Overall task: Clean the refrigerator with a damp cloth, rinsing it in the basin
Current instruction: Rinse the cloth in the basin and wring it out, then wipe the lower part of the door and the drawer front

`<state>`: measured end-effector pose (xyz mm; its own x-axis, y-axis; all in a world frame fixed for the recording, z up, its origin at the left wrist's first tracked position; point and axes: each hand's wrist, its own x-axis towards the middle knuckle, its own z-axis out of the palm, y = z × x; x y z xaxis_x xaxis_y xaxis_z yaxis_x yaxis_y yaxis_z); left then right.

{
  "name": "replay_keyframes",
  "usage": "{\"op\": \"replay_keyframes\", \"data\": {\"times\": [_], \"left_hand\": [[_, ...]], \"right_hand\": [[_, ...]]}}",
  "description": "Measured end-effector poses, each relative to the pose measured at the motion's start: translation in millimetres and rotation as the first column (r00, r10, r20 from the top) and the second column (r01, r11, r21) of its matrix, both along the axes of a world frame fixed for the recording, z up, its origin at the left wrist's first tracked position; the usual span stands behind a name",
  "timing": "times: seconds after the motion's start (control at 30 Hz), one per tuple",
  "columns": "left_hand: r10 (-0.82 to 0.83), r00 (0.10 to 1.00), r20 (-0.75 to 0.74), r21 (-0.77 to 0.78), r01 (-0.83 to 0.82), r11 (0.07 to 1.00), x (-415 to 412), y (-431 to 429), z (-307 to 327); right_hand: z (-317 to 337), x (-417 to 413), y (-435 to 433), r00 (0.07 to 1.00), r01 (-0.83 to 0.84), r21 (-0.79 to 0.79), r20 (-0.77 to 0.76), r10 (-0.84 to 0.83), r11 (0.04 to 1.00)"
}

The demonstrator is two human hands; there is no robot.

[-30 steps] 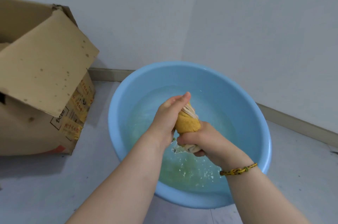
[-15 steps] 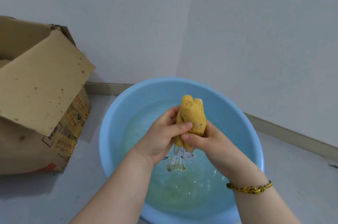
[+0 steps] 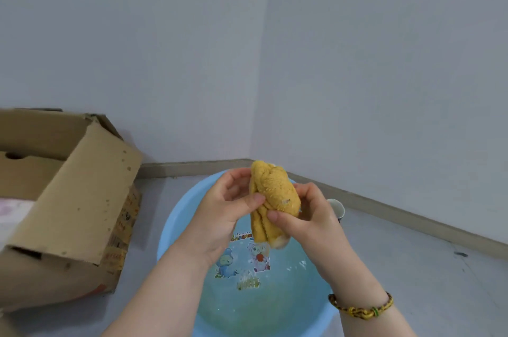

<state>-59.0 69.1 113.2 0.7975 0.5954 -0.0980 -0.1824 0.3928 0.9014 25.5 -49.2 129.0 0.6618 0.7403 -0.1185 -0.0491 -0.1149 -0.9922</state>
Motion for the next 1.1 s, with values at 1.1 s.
{"op": "replay_keyframes", "data": {"times": [1.1], "left_hand": [[-0.465, 0.879, 0.106, 0.162, 0.446, 0.88, -28.0, -146.2, 486.6]], "right_hand": [[481.2, -73.5, -171.2, 0.818, 0.479, -0.04, 0.385, -0.428, 0.877]]}}
